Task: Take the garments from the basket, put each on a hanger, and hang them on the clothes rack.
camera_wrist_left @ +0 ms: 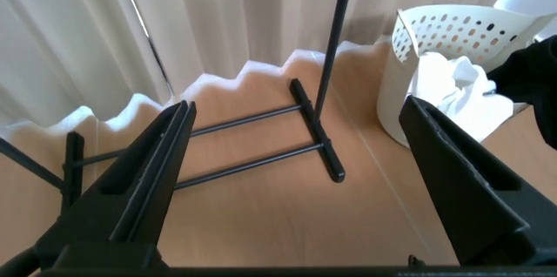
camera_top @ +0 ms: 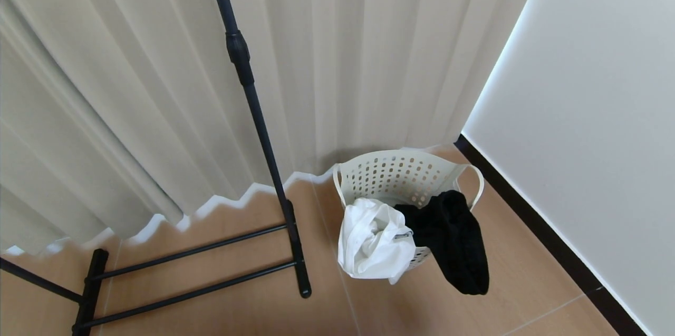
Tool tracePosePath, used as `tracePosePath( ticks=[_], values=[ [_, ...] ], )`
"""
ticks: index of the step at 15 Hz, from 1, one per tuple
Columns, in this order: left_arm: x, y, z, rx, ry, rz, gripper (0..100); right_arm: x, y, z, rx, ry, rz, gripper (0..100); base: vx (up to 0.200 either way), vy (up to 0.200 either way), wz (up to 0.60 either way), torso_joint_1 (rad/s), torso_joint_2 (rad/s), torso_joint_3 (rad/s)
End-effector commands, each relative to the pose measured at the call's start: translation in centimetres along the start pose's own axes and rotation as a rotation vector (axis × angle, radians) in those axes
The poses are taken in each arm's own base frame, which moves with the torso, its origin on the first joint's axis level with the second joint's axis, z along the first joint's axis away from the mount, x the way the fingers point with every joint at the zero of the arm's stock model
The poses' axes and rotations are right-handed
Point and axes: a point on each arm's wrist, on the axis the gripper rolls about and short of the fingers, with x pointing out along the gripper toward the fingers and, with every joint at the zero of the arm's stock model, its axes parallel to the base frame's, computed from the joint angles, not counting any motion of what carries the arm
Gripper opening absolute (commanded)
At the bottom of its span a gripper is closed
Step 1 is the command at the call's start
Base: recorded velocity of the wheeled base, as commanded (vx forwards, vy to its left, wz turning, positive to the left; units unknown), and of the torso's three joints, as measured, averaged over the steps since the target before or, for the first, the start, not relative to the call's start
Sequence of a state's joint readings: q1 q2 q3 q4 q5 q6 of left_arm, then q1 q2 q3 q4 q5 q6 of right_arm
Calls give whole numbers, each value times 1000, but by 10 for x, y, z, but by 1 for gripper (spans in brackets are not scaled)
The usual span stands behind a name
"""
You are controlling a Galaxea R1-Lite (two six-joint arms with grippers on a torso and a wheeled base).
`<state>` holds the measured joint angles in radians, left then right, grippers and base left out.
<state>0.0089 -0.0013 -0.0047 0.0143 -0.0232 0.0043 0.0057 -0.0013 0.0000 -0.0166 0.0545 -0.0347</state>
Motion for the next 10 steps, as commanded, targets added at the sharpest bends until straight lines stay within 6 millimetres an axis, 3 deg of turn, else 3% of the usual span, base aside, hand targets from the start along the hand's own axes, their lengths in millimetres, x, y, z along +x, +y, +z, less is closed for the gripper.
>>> tracePosePath(
  ticks=[1, 10],
  values=[
    [0, 0, 0, 0, 2, 0, 100, 0, 0, 0, -1, 1, 1, 100, 0, 0, 0, 7, 2, -198],
    [0, 0, 0, 0, 2, 0, 100, 0, 0, 0, -1, 1, 0, 100, 0, 0, 0, 4, 3, -197]
  ],
)
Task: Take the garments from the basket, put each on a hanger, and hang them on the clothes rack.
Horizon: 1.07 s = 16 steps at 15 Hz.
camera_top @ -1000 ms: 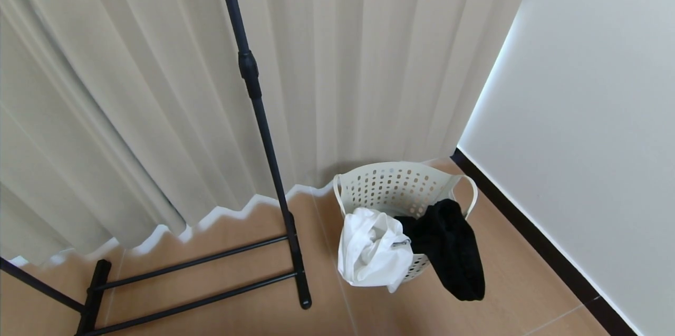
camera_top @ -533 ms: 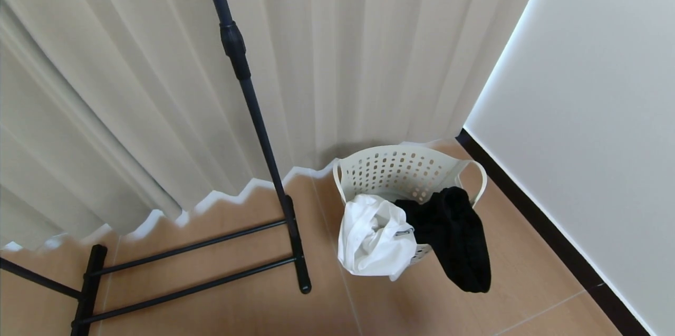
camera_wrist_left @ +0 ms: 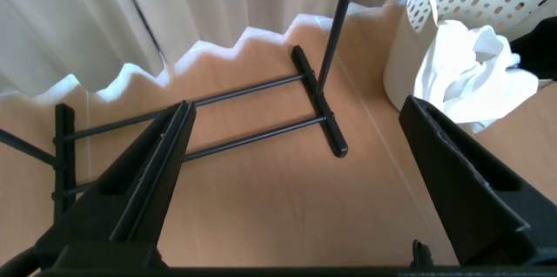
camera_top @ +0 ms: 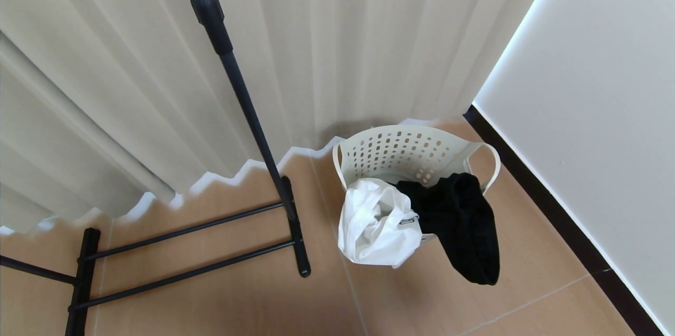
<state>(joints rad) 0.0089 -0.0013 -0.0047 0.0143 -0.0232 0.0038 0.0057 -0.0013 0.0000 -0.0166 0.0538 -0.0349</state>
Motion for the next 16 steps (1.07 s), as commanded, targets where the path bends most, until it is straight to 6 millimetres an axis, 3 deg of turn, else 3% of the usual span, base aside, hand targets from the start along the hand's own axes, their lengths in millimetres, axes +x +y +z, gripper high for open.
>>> tracePosePath(
  ticks=[1, 16],
  values=[
    [0, 0, 0, -1, 2, 0, 100, 0, 0, 0, 0, 1, 0, 100, 0, 0, 0, -7, -2, -203],
    [0, 0, 0, -1, 1, 2, 100, 0, 0, 0, 0, 1, 0, 100, 0, 0, 0, 4, 0, -194]
  ],
)
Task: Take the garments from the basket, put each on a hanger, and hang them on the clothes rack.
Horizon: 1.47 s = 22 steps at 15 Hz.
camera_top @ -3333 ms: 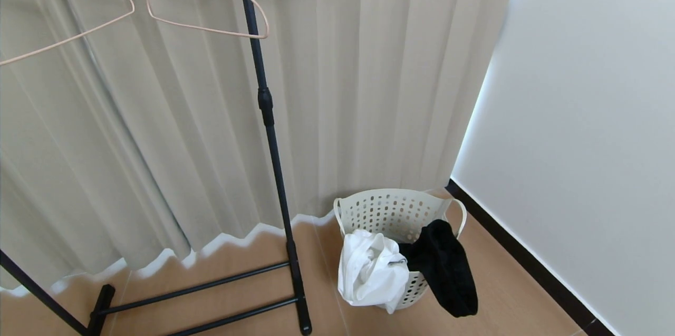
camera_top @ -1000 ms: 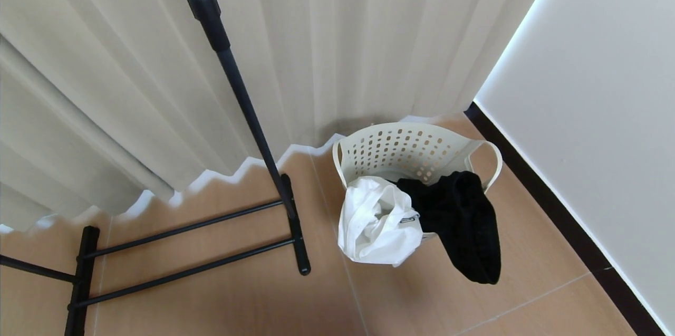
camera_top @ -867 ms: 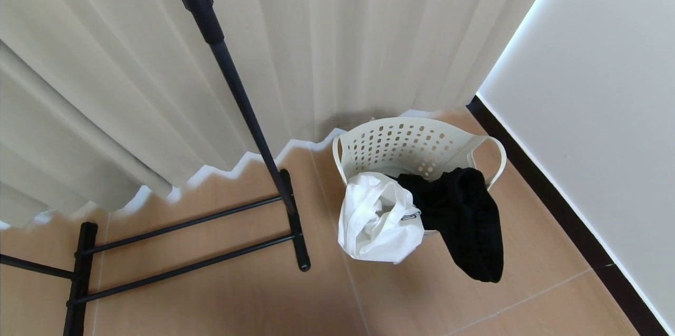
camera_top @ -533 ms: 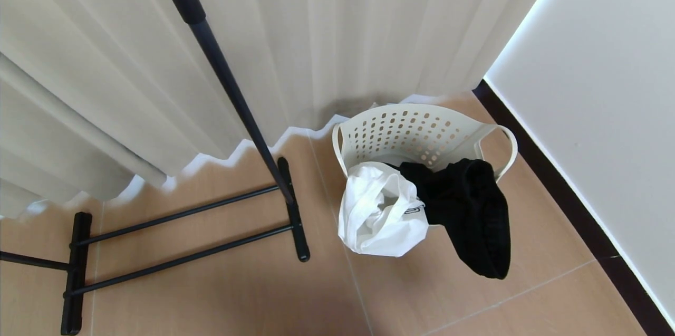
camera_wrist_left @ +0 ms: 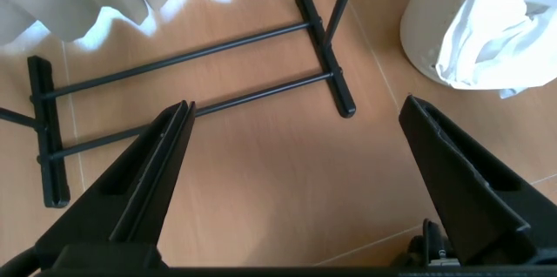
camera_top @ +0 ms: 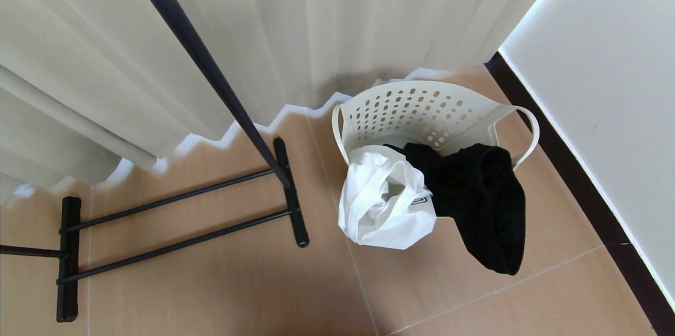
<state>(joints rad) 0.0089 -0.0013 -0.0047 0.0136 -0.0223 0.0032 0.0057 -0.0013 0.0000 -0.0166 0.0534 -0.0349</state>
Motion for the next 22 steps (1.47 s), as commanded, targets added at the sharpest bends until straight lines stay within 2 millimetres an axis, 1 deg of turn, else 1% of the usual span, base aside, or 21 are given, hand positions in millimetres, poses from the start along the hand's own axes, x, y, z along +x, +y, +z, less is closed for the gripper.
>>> tracePosePath(
  ticks=[1, 6, 7, 9, 10, 11, 12, 13, 14, 15, 18, 19, 20, 21, 22],
  values=[
    [0, 0, 0, -2, 2, 1, 100, 0, 0, 0, -2, 1, 1, 100, 0, 0, 0, 2, 2, -95],
    [0, 0, 0, -6, 2, 1, 100, 0, 0, -1, -50, 10, 0, 100, 0, 0, 0, 0, 1, -11],
    [0, 0, 0, -8, 2, 1, 100, 1, 0, -1, -120, 51, -28, 100, 0, 0, 0, 0, 0, 0],
    [0, 0, 0, -5, 2, 1, 100, 16, -1, 2, -133, 253, -4, 100, 0, 0, 0, 0, 0, 0],
    [0, 0, 0, -5, 2, 1, 100, 20, -1, 3, -138, 296, 15, 100, 0, 0, 0, 0, 0, 0],
    [0, 0, 0, -5, 2, 1, 100, 41, -2, 17, -168, 382, 115, 100, 0, 0, 0, 0, 0, 0],
    [0, 0, 0, -5, 2, 1, 100, 59, -2, 28, -169, 417, 136, 100, 0, 0, 0, 0, 0, 0],
    [0, 0, 0, -5, 2, 1, 100, 80, -2, 35, -172, 462, 146, 100, 0, 0, 0, 0, 0, 0],
    [0, 0, 0, -5, 2, 1, 100, 96, -2, 39, -179, 480, 148, 100, 0, 0, 0, 0, 0, 0],
    [0, 0, 0, -5, 2, 1, 100, 122, -2, 44, -217, 498, 161, 100, 0, 0, 0, 0, 0, 0],
    [0, 0, 0, -5, 2, 1, 100, 195, -1, 61, -319, 488, 183, 100, 0, 0, 0, 0, 0, 0],
    [0, 0, 0, -5, 2, 1, 100, 213, 2, 65, -364, 484, 191, 100, 0, 0, 0, 0, 0, 0],
    [0, 0, 0, -5, 2, 1, 100, 226, 5, 68, -398, 488, 180, 100, 0, 0, 0, 0, 0, 0],
    [0, 0, 0, -5, 2, 1, 100, 251, 8, 72, -466, 493, 126, 100, 0, 0, 0, 0, 0, 0],
    [0, 0, 0, -5, 2, 1, 100, 265, 9, 75, -514, 491, 95, 100, 0, 0, 0, 0, 0, 0]
  ],
)
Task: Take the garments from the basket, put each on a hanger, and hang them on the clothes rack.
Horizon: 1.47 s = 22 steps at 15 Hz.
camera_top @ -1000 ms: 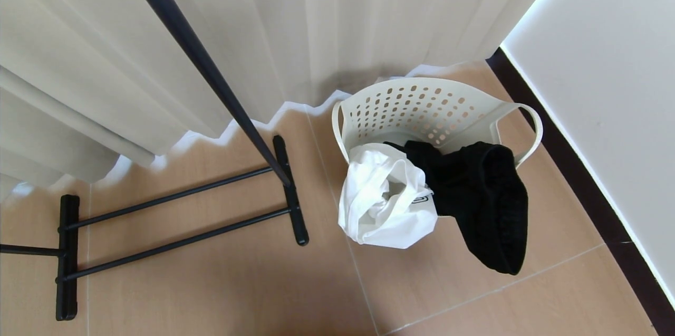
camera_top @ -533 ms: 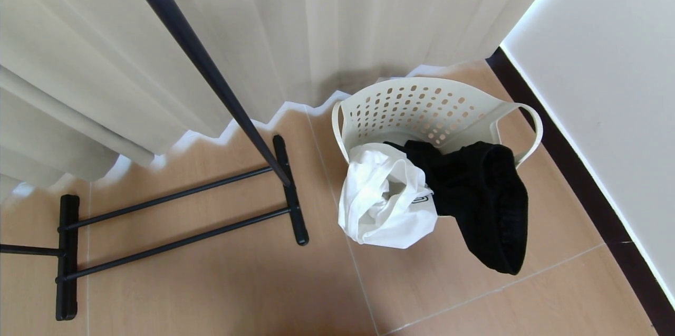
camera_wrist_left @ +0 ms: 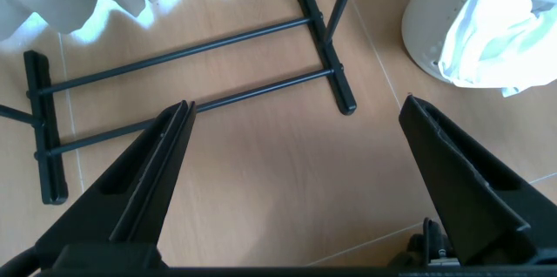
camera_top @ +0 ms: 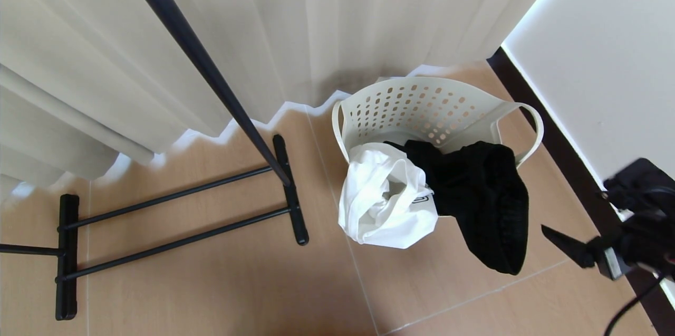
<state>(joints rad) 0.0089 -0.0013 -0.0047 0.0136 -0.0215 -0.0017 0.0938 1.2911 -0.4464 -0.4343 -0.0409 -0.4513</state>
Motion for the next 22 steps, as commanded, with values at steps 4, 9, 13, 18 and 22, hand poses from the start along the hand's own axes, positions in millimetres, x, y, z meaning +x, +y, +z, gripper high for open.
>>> tracePosePath(
  ticks=[4, 9, 13, 18, 22],
  values=[
    [0, 0, 0, -1, 2, 0, 100, 102, -1, 47, -178, 89, -105, 100, 0, 0, 0, 0, 0, 0],
    [0, 0, 0, -1, 2, 0, 100, 139, -13, 61, -182, 88, -164, 100, 0, 0, 0, 0, 0, 0],
    [0, 0, 0, -1, 2, 0, 100, 151, -22, 67, -165, 73, -195, 100, 0, 0, 0, 0, 0, 0],
    [0, 0, 0, -1, 2, 0, 100, 168, -26, 63, -149, 35, -232, 100, 0, 0, 0, 0, 0, 0],
    [0, 0, 0, -1, 2, 0, 100, 173, -24, 61, -148, 31, -229, 0, 0, 0, 0, 0, 0, 0]
  ],
)
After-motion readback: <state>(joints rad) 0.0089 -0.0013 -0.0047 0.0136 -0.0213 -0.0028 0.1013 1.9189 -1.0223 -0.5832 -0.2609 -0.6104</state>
